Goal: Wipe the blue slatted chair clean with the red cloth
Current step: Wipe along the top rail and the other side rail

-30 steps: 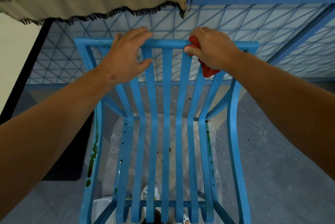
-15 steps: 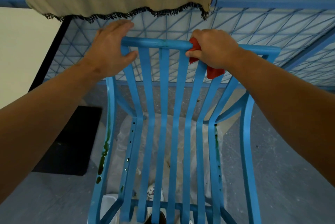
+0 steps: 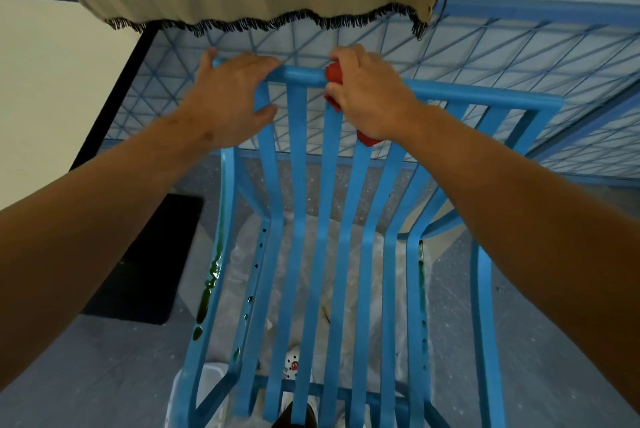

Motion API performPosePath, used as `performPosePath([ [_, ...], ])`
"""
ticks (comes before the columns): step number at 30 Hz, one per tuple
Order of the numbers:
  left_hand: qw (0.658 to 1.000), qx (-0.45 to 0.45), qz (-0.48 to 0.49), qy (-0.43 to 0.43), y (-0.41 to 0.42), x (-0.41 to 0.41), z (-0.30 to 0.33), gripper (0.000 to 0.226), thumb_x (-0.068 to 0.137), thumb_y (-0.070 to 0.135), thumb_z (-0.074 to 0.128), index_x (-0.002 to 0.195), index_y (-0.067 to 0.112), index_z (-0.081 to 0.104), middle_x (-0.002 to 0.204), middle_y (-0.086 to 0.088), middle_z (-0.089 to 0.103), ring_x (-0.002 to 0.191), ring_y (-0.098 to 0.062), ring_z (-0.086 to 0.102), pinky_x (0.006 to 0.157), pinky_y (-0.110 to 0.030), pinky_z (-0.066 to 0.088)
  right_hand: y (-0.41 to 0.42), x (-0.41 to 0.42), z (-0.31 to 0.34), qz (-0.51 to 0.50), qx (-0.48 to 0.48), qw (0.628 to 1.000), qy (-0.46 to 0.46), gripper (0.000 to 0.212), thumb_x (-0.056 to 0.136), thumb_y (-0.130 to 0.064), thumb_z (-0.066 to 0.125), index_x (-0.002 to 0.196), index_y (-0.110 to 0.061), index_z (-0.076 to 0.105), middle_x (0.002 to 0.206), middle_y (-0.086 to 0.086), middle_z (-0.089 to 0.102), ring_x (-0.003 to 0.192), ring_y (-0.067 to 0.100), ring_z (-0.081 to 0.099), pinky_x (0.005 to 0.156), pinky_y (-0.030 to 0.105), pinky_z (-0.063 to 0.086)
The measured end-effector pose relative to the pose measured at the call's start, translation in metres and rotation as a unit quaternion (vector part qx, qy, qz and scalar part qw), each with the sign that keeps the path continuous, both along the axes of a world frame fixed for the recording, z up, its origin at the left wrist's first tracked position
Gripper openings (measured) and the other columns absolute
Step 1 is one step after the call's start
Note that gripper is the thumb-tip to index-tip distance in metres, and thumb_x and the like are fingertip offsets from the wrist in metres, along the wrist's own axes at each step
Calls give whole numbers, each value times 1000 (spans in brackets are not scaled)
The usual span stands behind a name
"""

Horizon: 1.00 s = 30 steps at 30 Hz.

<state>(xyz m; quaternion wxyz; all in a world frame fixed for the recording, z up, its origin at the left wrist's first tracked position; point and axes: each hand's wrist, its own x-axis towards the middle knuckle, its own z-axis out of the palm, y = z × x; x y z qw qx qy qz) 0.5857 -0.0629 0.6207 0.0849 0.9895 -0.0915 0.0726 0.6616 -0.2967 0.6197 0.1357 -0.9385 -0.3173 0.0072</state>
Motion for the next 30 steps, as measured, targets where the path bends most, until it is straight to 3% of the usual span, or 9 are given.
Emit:
performPosePath([
  [3,1000,10,1,-9,3,0,-3,67,92,34,68,151,14,41,148,-11,52,136,-30,48,121,-61,12,-19,2,7,12,24,999,32,41,103,-37,54,139,-17,48,132,10,52,114,28,54,89,33,36],
  [10,1000,-9,-4,-22,9,7,-13,64,88,38,68,145,18,47,138,-7,59,127,-30,55,116,-56,21,-63,4,15,-46,-45,998,-19,43,104,-46,48,134,-16,53,127,14,60,108,36,60,85,41,44],
  [16,999,-44,-14,-13,11,4,-16,76,75,45,59,144,14,50,143,-5,56,130,-28,52,114,-52,27,-24,7,16,-53,-95,994,-10,31,107,-35,47,115,-5,52,109,17,56,94,37,56,75,41,40],
  [21,998,-65,-18,-6,16,5,-17,72,76,40,60,143,15,52,139,-3,60,127,-26,54,114,-51,29,22,8,11,-29,-25,999,25,27,106,-37,46,109,-10,53,101,6,50,86,23,49,74,35,33],
  [30,997,-69,-14,-10,16,6,-12,62,81,32,59,141,15,56,137,-6,63,123,-31,58,113,-59,28,-23,4,12,11,1,1000,23,34,101,-39,57,131,-23,54,120,4,59,104,22,57,86,36,43],
])
